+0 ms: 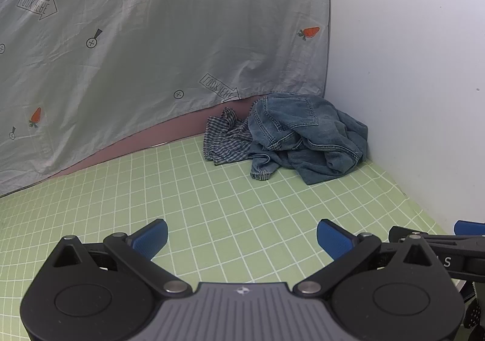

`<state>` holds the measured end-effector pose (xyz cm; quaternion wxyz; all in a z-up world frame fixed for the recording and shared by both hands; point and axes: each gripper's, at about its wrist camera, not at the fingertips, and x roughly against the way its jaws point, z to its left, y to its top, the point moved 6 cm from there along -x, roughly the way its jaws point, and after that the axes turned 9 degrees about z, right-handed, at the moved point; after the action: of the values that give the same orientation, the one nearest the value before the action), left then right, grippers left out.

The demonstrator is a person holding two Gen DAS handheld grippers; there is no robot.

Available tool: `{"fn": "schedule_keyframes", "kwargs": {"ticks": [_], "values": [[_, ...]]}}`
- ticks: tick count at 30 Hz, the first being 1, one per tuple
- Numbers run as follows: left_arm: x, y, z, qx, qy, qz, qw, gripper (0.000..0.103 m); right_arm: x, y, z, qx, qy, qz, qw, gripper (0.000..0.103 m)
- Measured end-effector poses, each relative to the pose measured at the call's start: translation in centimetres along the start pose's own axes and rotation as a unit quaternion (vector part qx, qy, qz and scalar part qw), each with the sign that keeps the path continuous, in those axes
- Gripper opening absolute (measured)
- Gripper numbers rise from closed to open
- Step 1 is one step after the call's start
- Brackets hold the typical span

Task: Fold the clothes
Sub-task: 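Move both grippers toward the pile of blue jeans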

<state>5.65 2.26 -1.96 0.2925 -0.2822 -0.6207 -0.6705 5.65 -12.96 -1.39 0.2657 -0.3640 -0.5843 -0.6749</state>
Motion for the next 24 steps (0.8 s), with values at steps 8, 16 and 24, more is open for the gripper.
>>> {"fn": "schedule_keyframes", "kwargs": {"ticks": [8, 16, 24], "values": [[-0.1, 0.0, 0.0, 0.003, 0.005, 0.001, 1.0000, 0.103, -0.4, 0.1, -0.2, 0.003, 0.006, 0.000, 1.000, 0.103], [-0.2, -0.2, -0.6, 0.004, 0.008, 0.000, 1.0000, 0.103, -0.4, 0.1, -1.1, -0.001, 0.005, -0.001, 1.000, 0.103], [-0.4, -0.2, -1.3, 0.004, 0.009, 0.001, 1.0000, 0.103, -0.9, 0.3, -2.1, -0.005, 0.004, 0.000, 1.000, 0.103]]}}
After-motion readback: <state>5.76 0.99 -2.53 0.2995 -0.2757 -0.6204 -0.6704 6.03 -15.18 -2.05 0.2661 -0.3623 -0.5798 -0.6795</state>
